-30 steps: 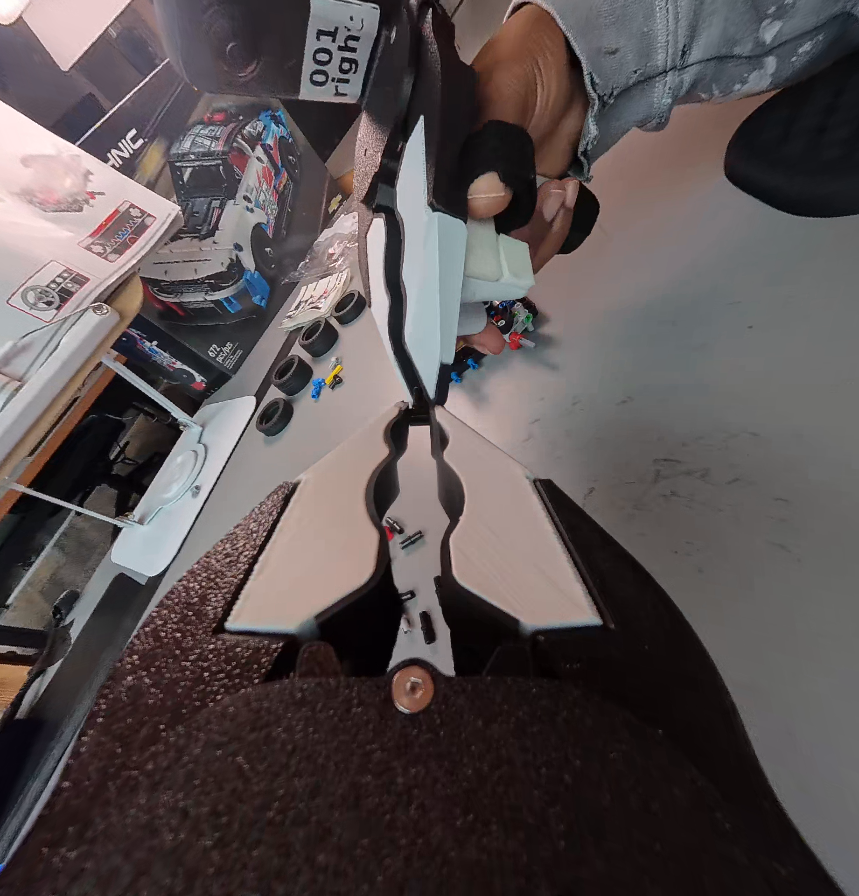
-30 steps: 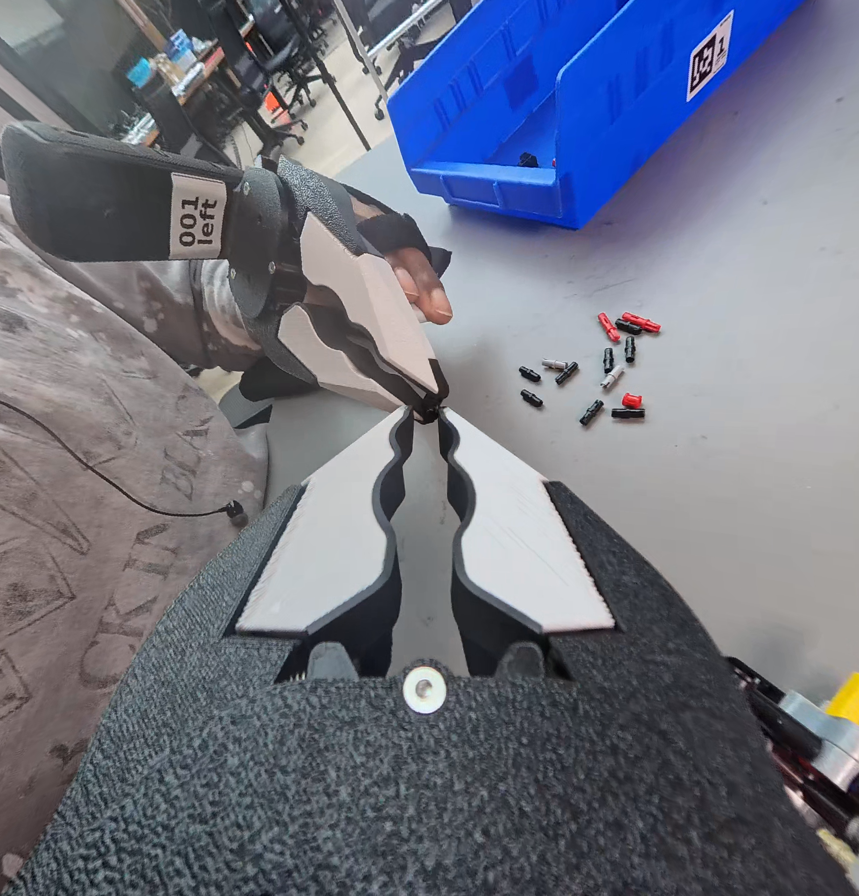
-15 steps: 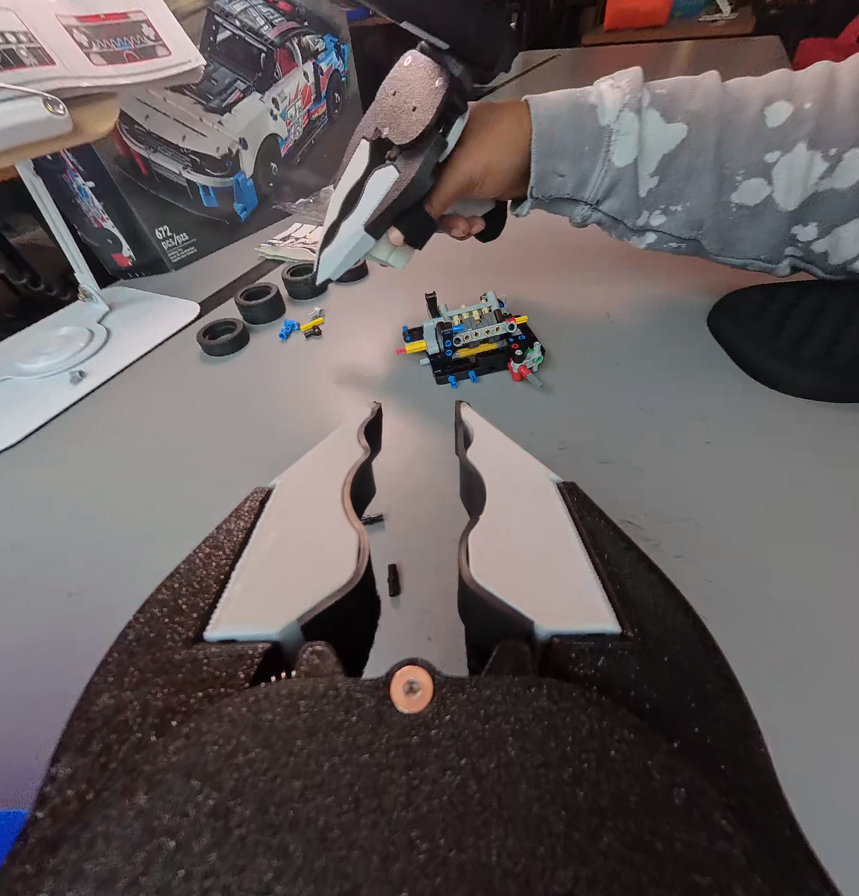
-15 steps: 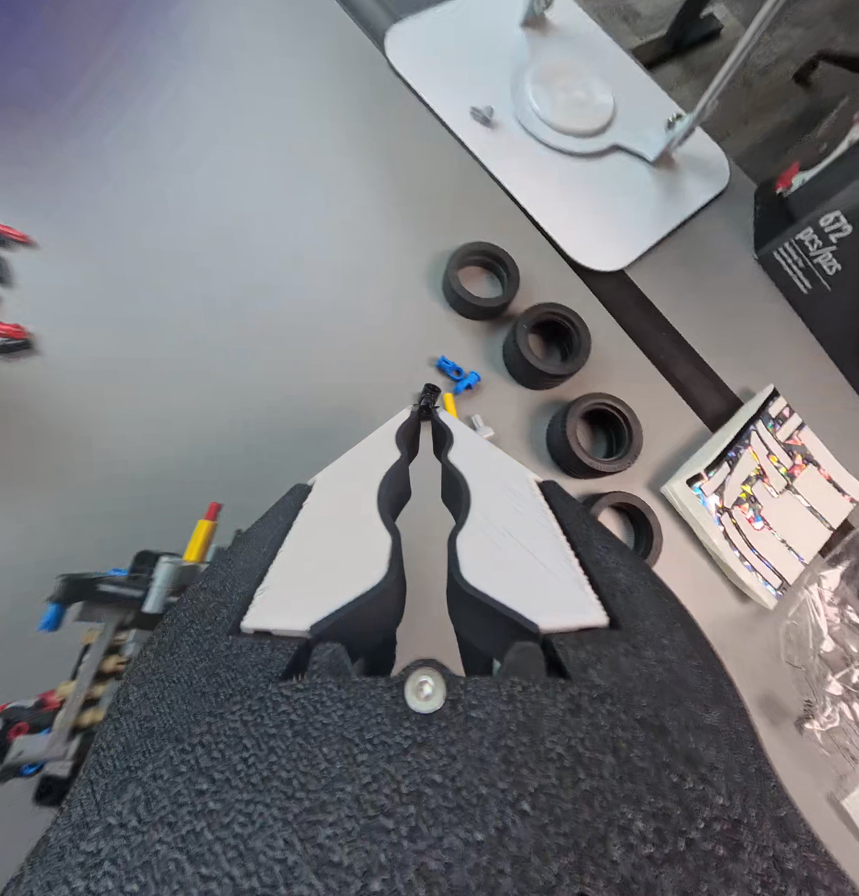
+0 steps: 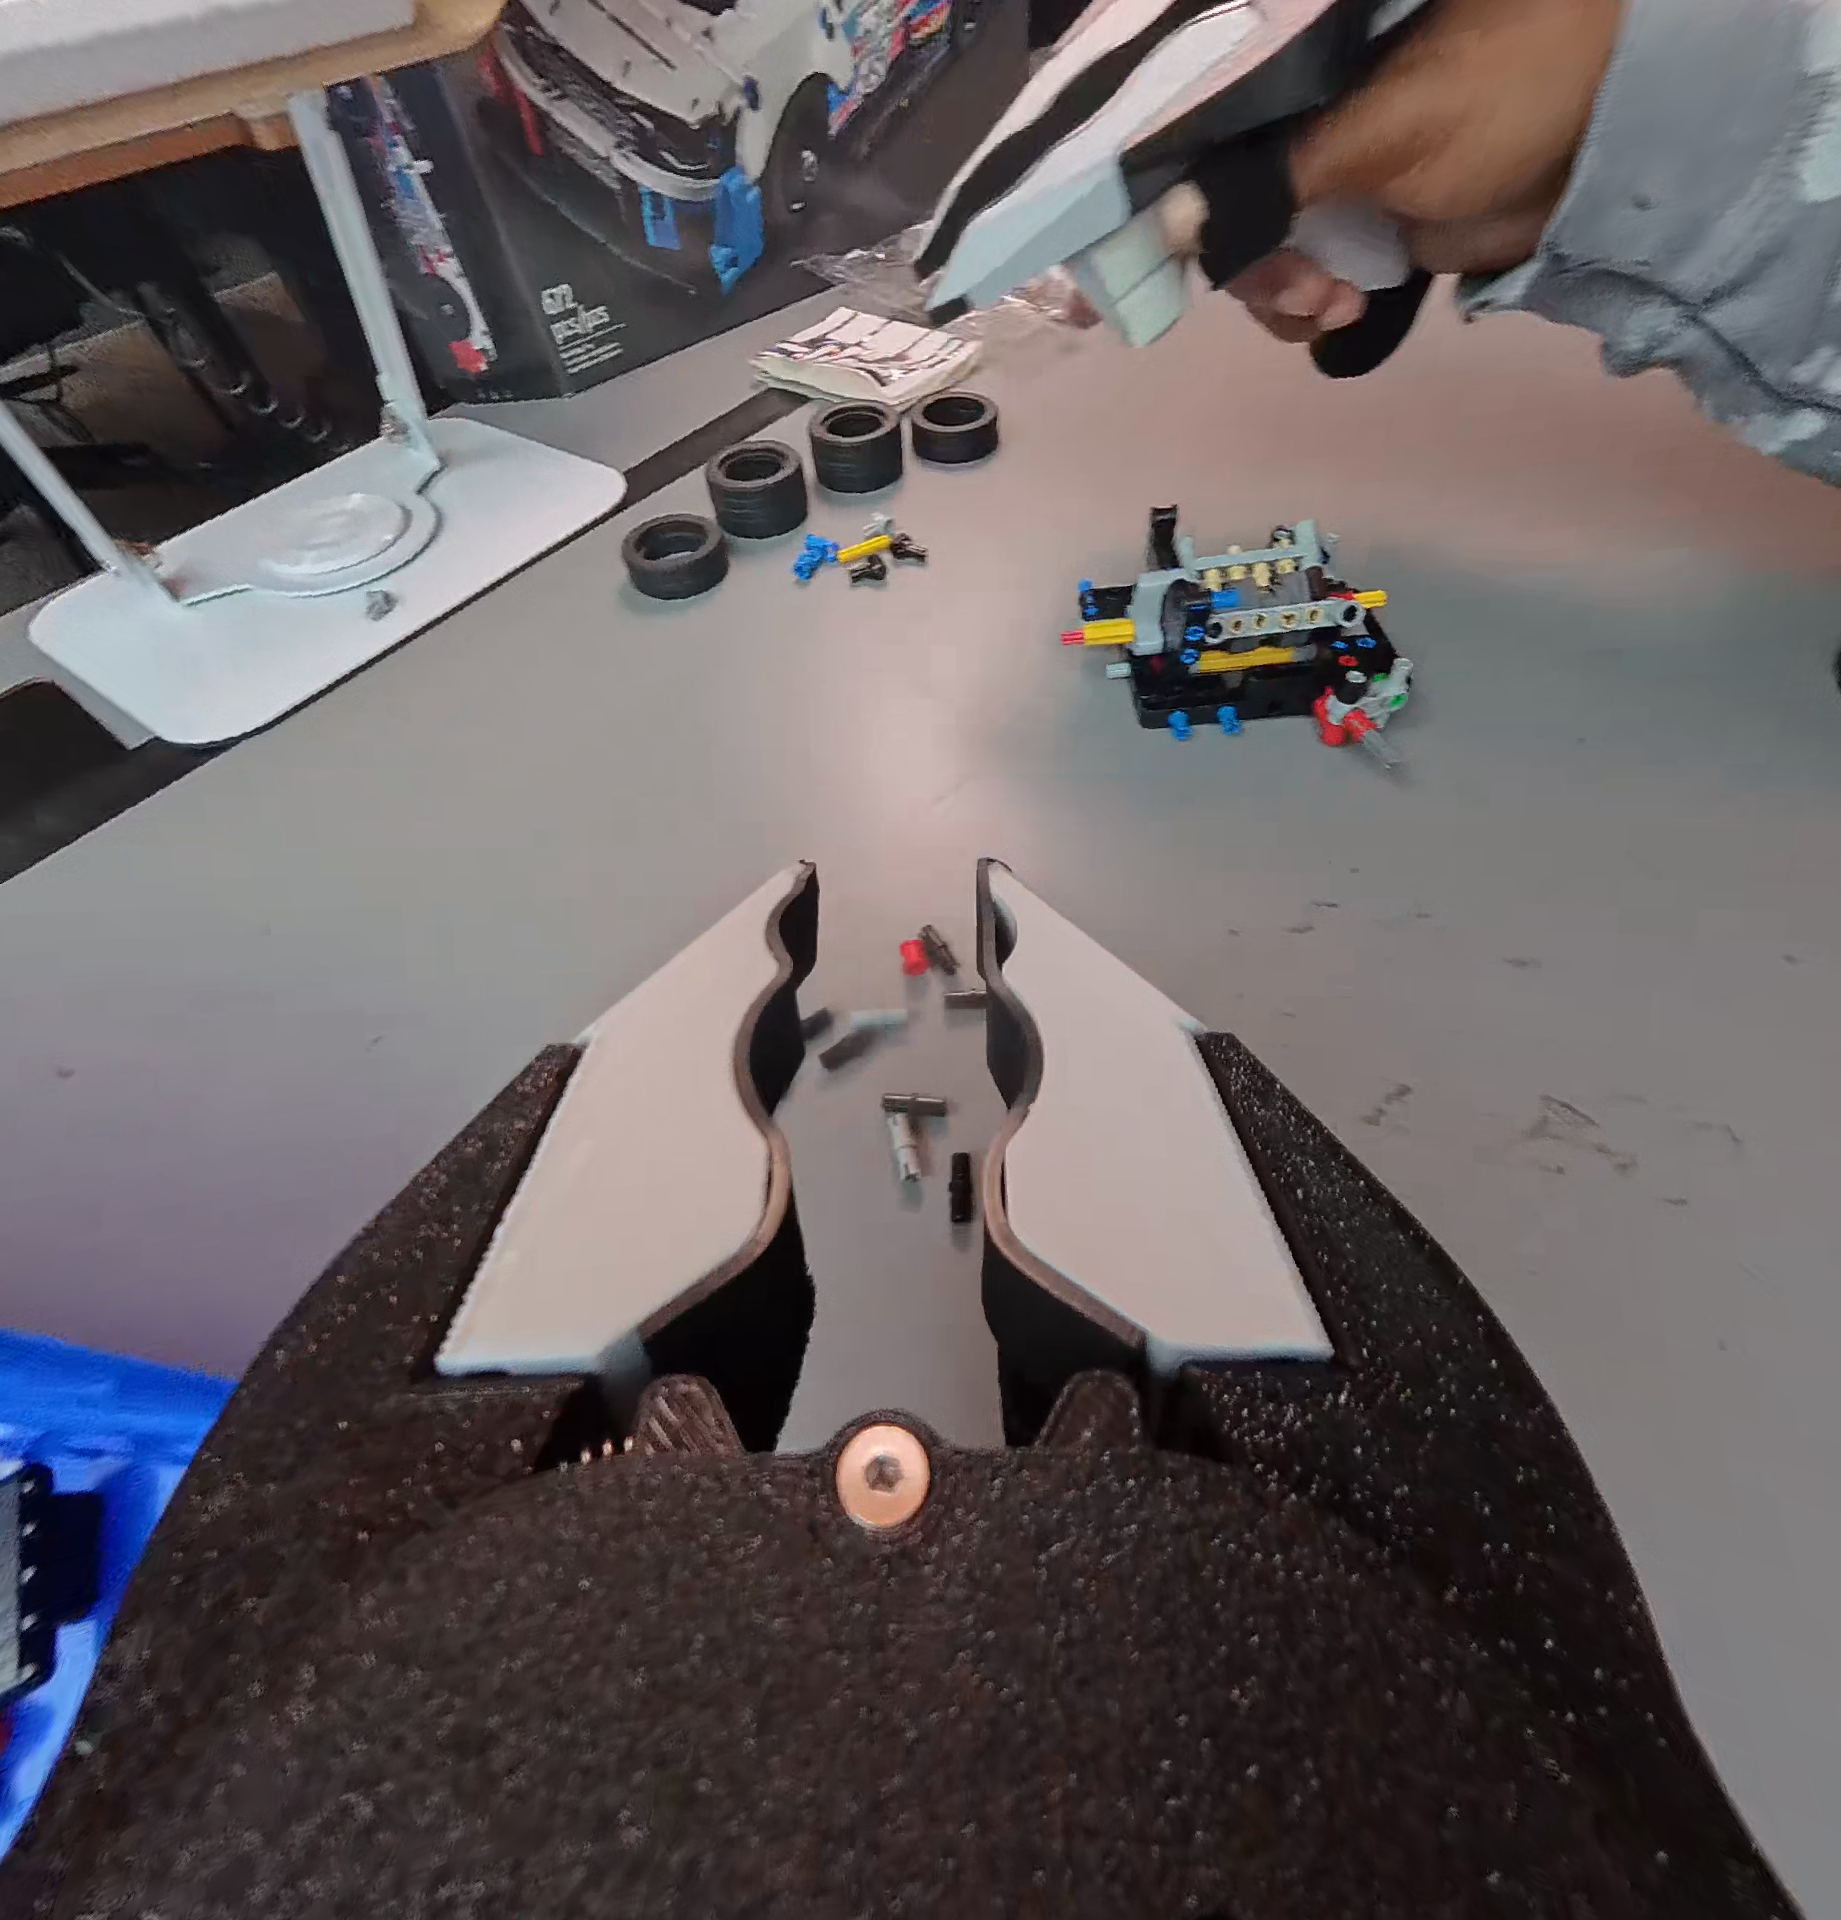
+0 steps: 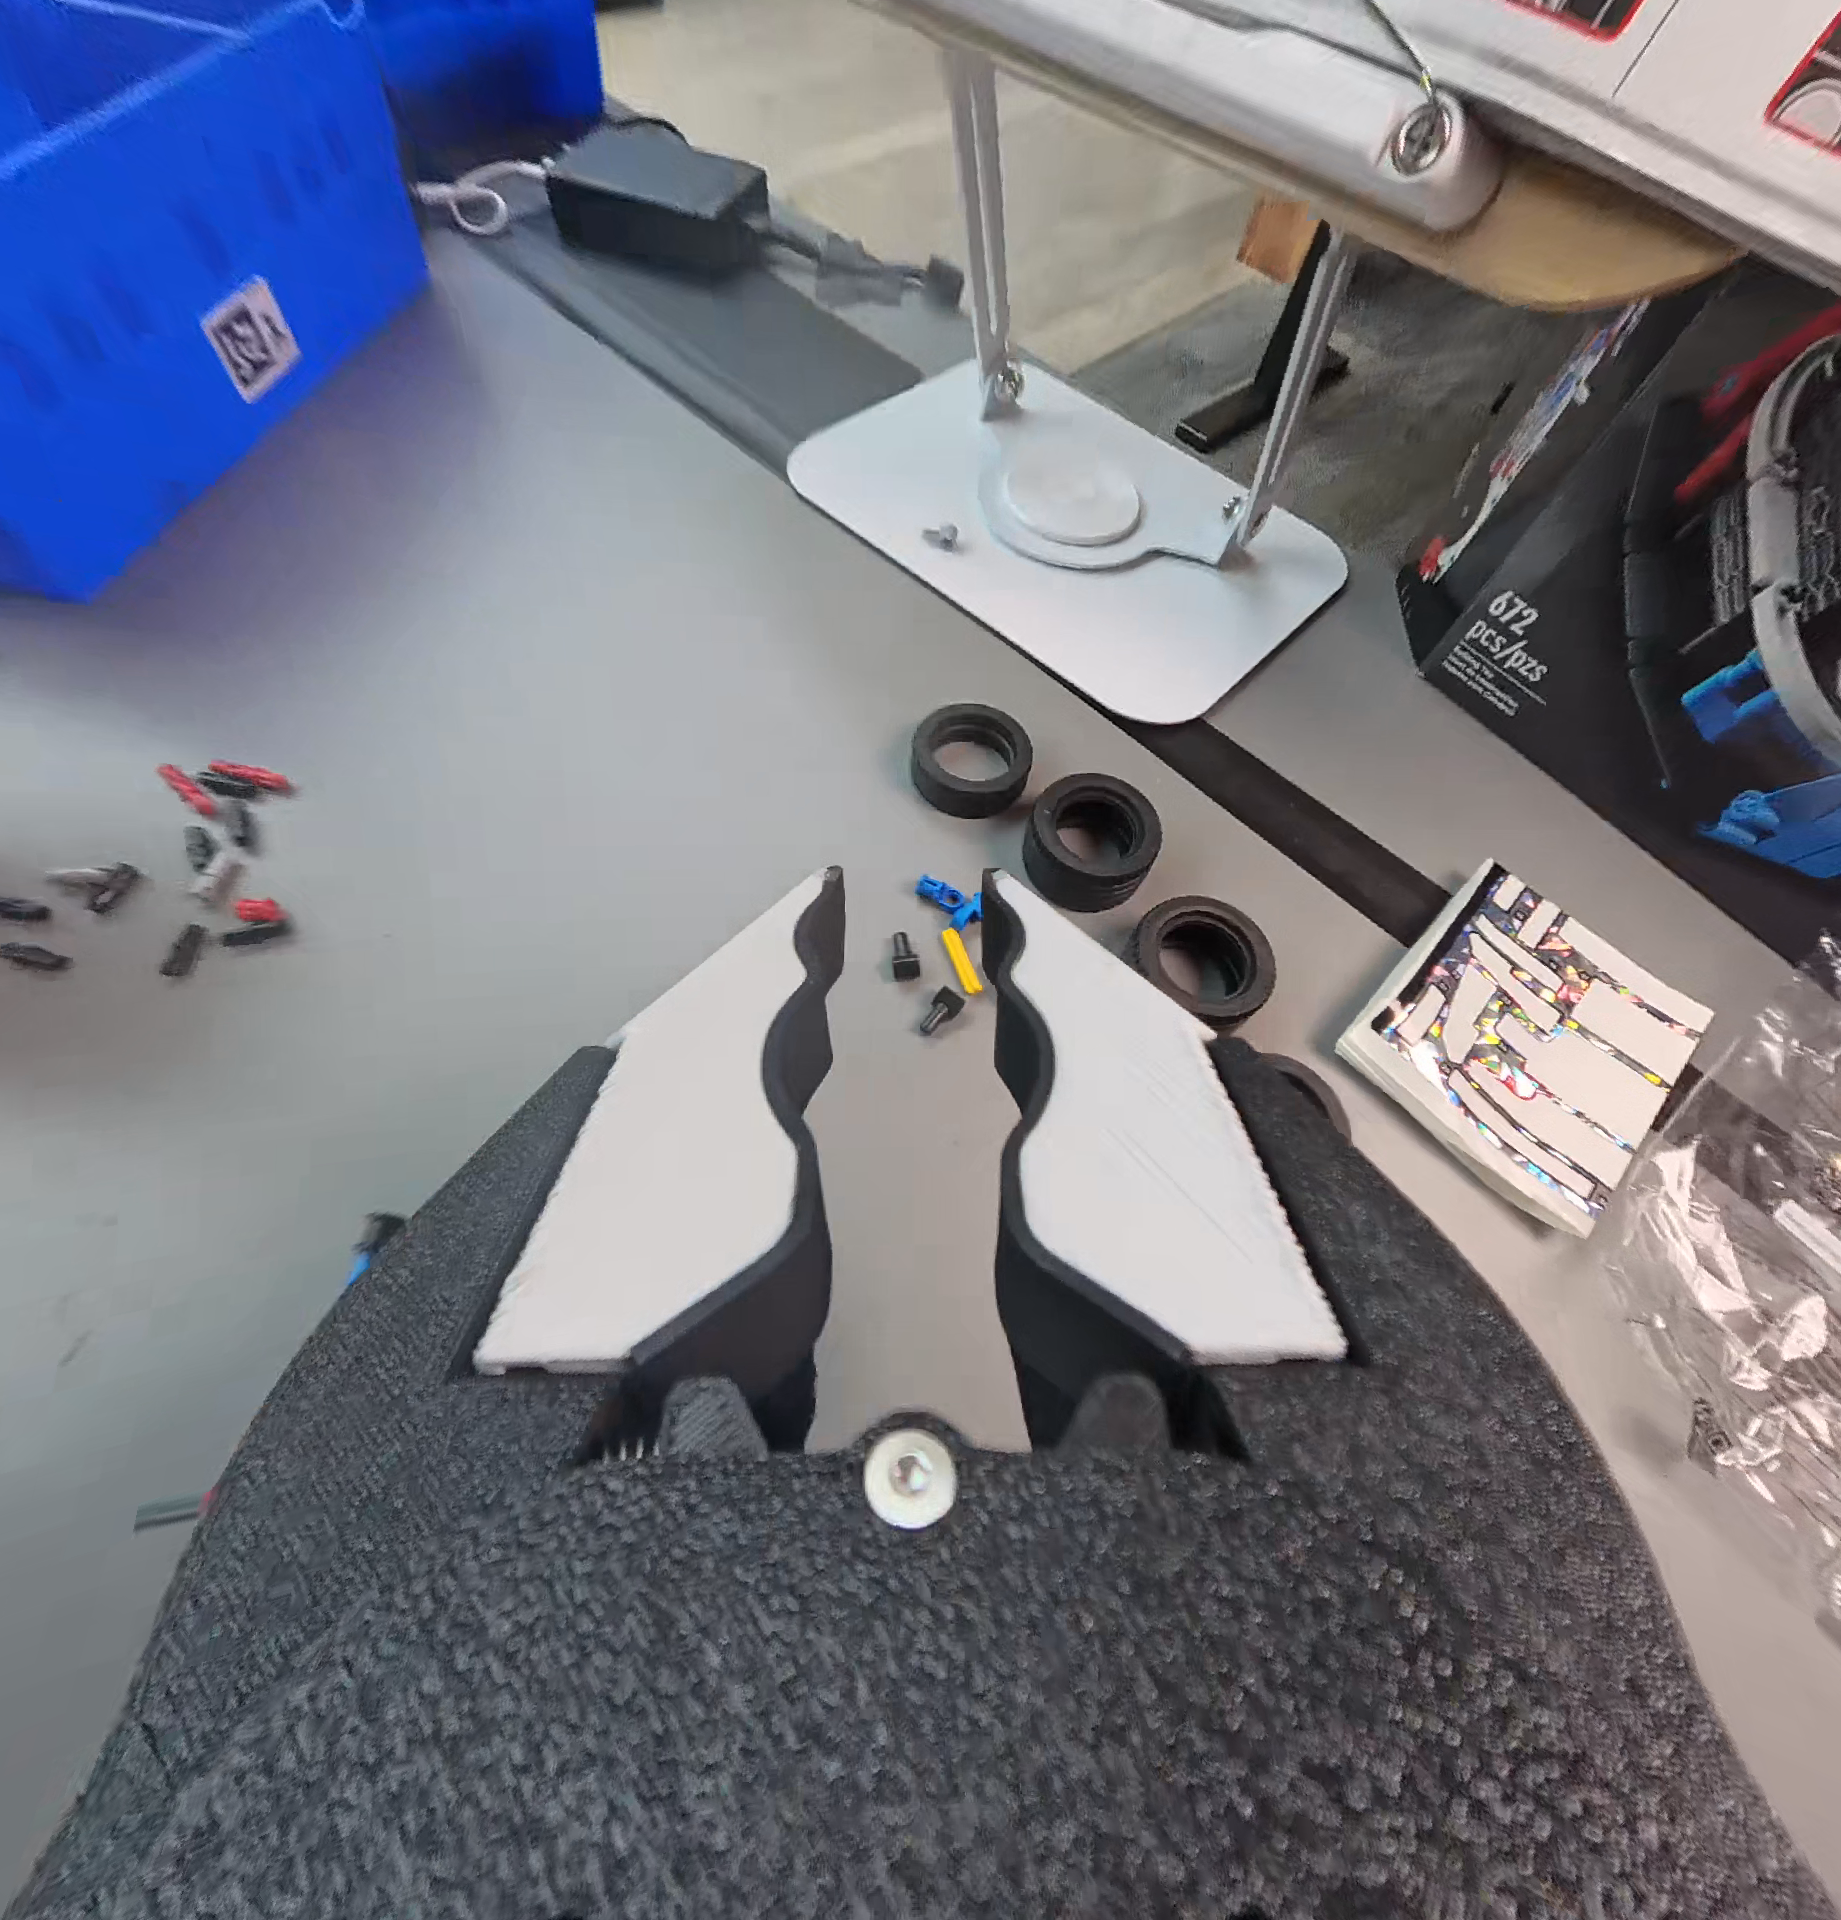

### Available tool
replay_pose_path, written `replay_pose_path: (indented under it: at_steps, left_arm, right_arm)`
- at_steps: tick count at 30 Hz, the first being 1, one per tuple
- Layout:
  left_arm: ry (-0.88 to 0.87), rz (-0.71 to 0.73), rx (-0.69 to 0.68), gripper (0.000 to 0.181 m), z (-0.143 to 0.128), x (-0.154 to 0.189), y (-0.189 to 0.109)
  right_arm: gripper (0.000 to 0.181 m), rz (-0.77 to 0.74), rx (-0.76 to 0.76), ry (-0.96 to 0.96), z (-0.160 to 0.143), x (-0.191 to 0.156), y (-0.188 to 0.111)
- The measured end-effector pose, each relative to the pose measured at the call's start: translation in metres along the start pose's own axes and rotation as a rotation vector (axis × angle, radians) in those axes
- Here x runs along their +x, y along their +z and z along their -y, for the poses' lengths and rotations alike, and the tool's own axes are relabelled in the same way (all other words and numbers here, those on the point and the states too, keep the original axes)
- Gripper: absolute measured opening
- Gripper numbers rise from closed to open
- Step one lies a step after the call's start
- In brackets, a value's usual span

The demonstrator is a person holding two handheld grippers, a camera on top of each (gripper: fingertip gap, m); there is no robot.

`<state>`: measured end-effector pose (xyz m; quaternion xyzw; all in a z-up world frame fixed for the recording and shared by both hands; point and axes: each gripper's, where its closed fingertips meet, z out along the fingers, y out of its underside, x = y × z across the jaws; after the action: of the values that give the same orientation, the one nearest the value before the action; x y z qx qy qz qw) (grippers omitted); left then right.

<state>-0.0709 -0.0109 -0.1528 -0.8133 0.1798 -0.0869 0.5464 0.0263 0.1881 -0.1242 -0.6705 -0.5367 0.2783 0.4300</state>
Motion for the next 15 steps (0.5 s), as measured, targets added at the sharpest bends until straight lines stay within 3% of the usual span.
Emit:
replay_pose_path:
  at_steps: [1,4,9,15]
  left_arm:
    - [-0.016,0.014,-0.013,0.03,-0.002,-0.008,-0.002]
    - [-0.037,-0.036,-0.133,0.03,-0.021,-0.014,-0.004]
    - [-0.015,-0.242,-0.317,0.04,-0.052,0.013,-0.009]
    - [0.065,-0.188,-0.392,0.039,-0.071,0.01,0.001]
  right_arm:
    - [0.026,0.025,0.01,0.003,0.001,-0.009,-0.011]
    - [0.027,0.108,-0.023,-0.012,-0.015,-0.039,-0.039]
    - [0.042,0.26,-0.16,-0.011,-0.065,-0.088,-0.073]
    - [0.05,0.177,-0.29,-0.054,-0.102,-0.093,-0.067]
